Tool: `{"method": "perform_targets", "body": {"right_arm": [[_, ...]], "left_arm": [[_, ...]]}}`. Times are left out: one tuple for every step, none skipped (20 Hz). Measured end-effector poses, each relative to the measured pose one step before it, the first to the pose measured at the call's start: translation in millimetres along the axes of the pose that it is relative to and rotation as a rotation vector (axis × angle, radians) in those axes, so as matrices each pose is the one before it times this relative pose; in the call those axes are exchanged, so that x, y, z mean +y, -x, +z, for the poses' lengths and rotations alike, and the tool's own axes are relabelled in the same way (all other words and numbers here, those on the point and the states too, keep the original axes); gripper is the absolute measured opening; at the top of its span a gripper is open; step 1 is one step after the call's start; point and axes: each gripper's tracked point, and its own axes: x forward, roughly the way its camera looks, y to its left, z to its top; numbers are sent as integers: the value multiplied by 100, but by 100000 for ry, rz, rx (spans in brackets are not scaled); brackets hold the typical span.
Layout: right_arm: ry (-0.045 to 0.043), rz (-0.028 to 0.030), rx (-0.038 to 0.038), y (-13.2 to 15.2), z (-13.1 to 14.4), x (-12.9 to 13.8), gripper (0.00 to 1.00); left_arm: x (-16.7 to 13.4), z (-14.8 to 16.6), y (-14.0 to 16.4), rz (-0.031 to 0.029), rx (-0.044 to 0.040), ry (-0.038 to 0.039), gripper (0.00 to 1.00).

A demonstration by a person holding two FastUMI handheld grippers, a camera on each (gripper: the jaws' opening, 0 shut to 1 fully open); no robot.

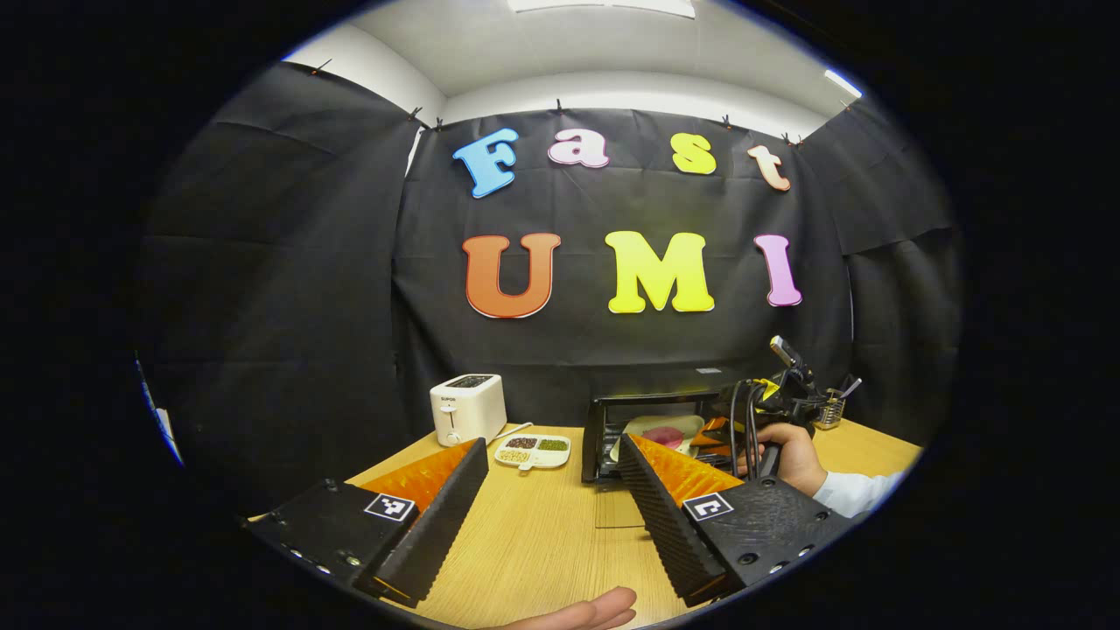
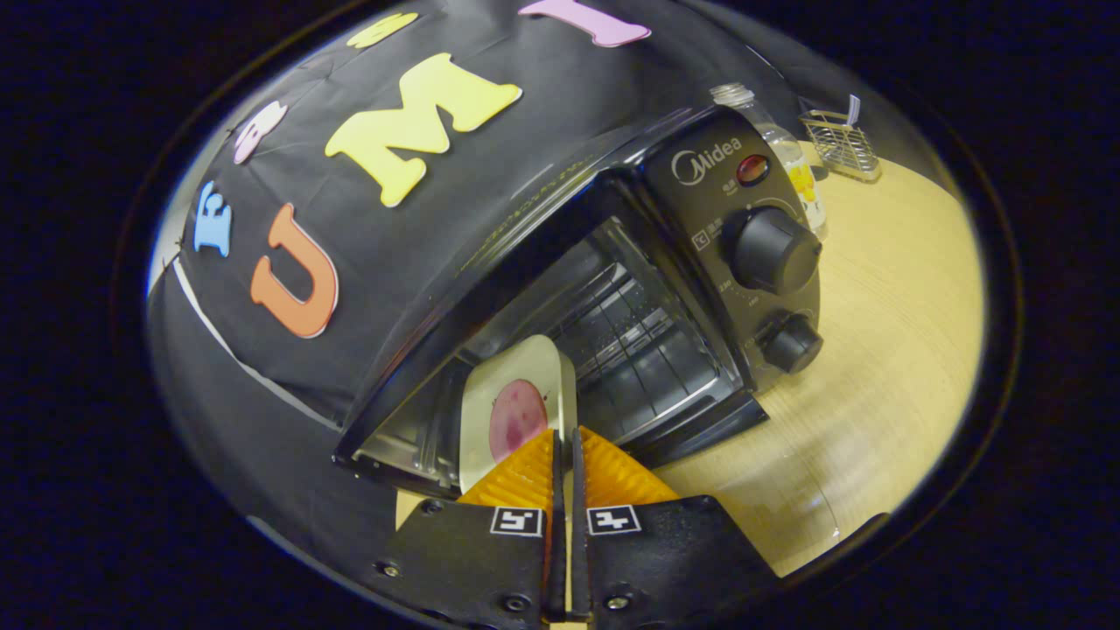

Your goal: Open the electric oven with the left hand, put the food in, and close the electric oven.

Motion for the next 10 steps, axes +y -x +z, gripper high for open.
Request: {"method": "perform_targets", "body": {"right_arm": [[672,-982,-3495,-513,546,-199,6],[921,-1348,-2887,-649,489,-229,6],[801,-222,-2604,-613,423,151,3],[1244,819,-2496,-456,450,291,7],[2298,443,-2287,-427,312,397,7],[2544,-77,-2529,-294,273,173,4],[1863,-53,-1729,-462,213,159,5],[1534,-196,-1846,414,343,-4,4],[1197,42,-794,-523,-30,58,0],[1444,599,-764,146,147,147,4]], "left_arm": [[179,-335,-235,574,804,-496,95],[268,-342,-277,908,977,-197,95],[318,-395,-307,653,922,81,95],[79,-273,-191,211,960,236,95],[-14,-324,-216,171,1000,214,95],[9,-497,-118,211,1174,152,95],[71,-414,-159,362,953,59,95],[195,-134,-80,442,813,-22,95],[-6,-257,-65,301,628,43,95],[-21,-229,-6,56,621,89,96]]}}
